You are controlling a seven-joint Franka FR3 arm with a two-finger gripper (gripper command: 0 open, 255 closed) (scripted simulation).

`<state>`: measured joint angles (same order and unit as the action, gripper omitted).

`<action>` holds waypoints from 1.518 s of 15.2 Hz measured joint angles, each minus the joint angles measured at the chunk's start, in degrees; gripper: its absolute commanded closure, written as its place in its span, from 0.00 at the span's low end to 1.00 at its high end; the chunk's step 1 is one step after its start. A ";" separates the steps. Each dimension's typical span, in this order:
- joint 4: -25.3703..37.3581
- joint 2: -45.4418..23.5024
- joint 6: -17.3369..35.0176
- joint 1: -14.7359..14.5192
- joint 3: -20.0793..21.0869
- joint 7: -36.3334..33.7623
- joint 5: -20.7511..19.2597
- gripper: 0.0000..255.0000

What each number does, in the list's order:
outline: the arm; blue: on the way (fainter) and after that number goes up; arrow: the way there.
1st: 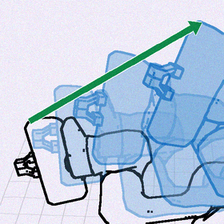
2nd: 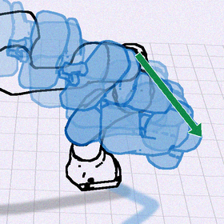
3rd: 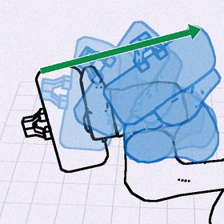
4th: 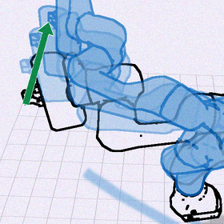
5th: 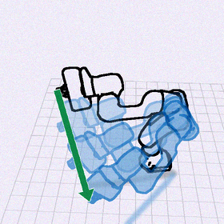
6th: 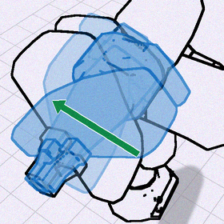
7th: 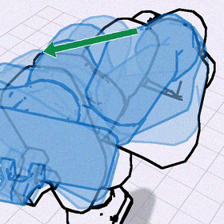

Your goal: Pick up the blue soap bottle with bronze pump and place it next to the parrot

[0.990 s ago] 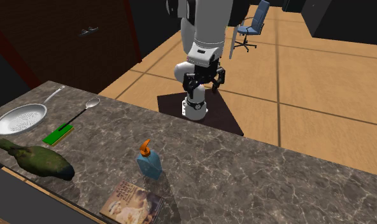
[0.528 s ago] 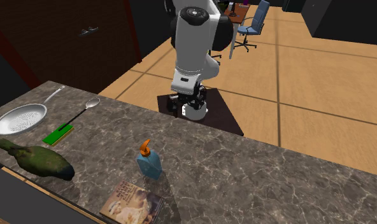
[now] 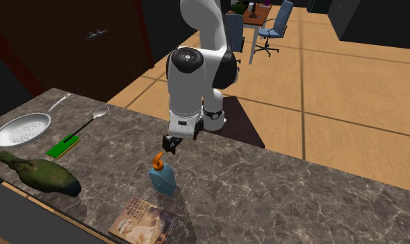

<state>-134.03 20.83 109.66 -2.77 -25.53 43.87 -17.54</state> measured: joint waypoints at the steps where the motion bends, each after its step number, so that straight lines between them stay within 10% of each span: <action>1: 0.75 -2.01 1.17 -0.30 -0.83 2.01 -0.03 0.00; 8: 7.17 -17.73 9.89 -1.00 -6.14 17.40 2.35 0.00; 22: 5.04 -22.51 16.64 -0.20 -7.11 19.89 3.73 0.00; 23: 5.04 -22.51 16.64 -0.20 -7.11 19.89 3.73 1.00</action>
<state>-128.99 -1.68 126.30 -2.97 -32.63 63.76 -13.81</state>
